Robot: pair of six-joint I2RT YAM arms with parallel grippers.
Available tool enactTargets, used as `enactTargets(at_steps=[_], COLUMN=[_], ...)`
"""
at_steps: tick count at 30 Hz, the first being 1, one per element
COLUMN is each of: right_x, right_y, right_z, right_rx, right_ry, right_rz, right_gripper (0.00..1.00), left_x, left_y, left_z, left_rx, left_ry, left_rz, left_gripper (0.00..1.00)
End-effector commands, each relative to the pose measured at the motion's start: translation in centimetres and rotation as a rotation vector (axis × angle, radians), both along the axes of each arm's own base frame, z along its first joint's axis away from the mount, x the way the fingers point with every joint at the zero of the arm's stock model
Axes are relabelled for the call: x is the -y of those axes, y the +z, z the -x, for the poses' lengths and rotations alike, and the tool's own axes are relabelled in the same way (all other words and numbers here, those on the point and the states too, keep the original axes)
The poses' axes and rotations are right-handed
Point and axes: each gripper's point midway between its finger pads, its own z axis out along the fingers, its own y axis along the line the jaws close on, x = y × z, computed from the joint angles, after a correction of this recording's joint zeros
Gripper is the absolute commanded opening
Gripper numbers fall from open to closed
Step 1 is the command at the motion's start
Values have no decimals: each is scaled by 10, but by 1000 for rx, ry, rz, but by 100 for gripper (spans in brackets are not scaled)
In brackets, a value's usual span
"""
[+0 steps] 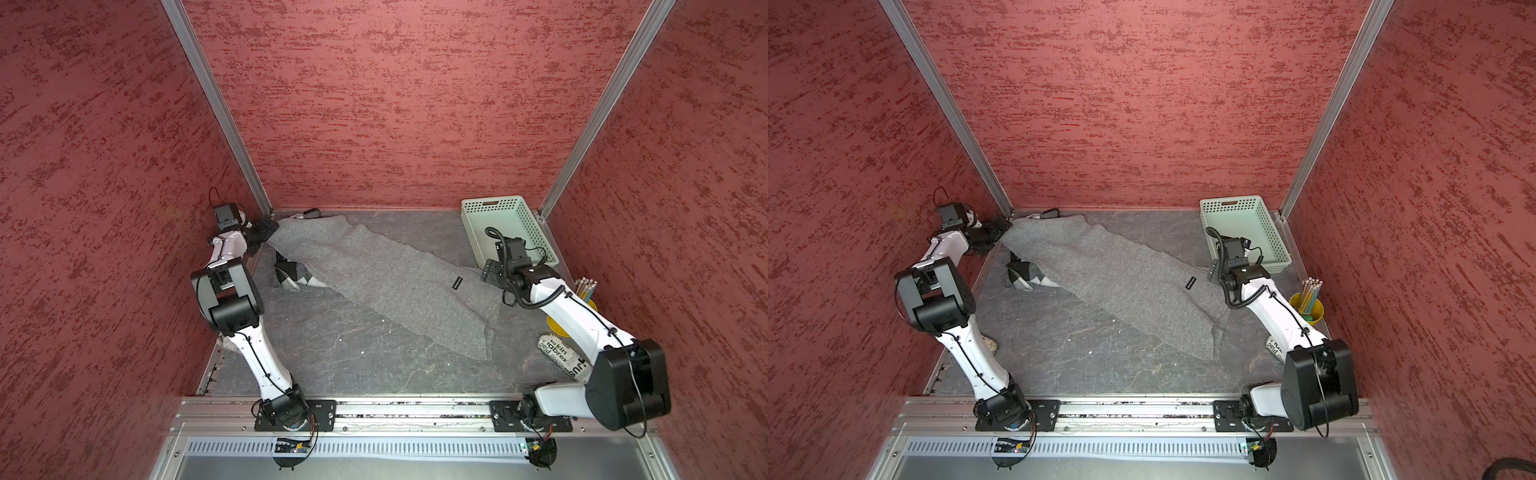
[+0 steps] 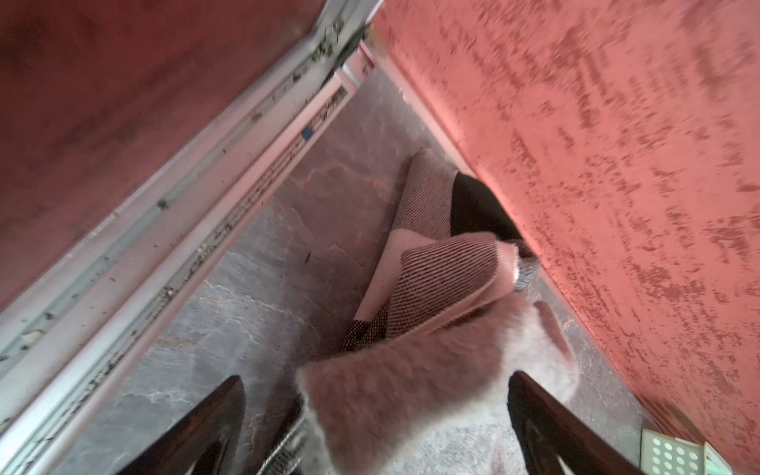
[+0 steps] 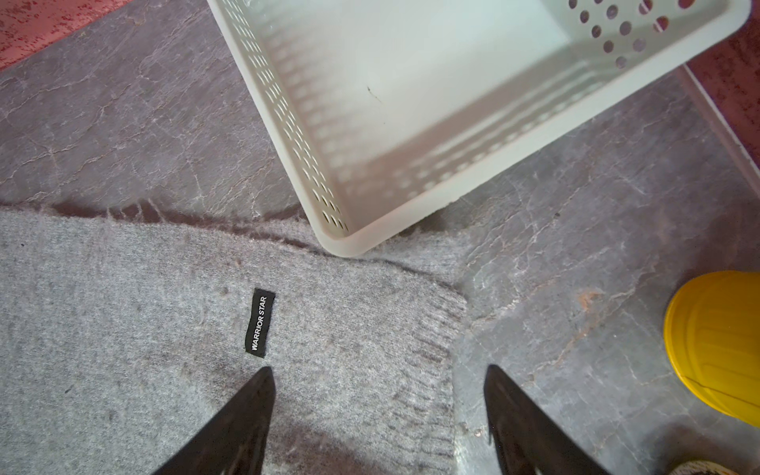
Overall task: Roll up the scarf and place it into the basket
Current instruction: Fold the scarf at the center of the board.
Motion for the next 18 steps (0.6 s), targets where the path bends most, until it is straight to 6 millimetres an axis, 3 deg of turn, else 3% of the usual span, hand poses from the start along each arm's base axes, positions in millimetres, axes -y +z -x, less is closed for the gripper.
enactTargets(at_steps=[1,3,4,7,9,11,12,14,18], right_x=[2,3,3,3,3,4,4,3,4], right_y=[22,24,23,25,25,26,26,27,30], right_z=[-4,-4,-4,-4,-4,-4,-4,-5,-6], right_rx=[62,68,67,70,70,73,72,75,86], right_ry=[-14,-19,-19,-23,-22,-25,-24,-22,-21], right_rz=[-10,-10,-9,-8,-7,-6,-6,-7,-3], right_gripper=[81,81,81,81,81,81,81,80,80], left_x=[2,4,5,9,13,18,23,39,103], left_y=[5,0,-1,2,14,32,43,66,113], left_z=[-10,-15,-17,-21,-24,-27,-29,-32,-32], left_rx=[22,15,15,30,62,95,114,151,204], left_ry=[-38,-57,-65,-90,-111,-134,-152,-195,-340], left_rz=[21,28,26,4,-43,-106,-143,-204,-300], left_gripper=[100,99,93,50,23,5,0,0,0])
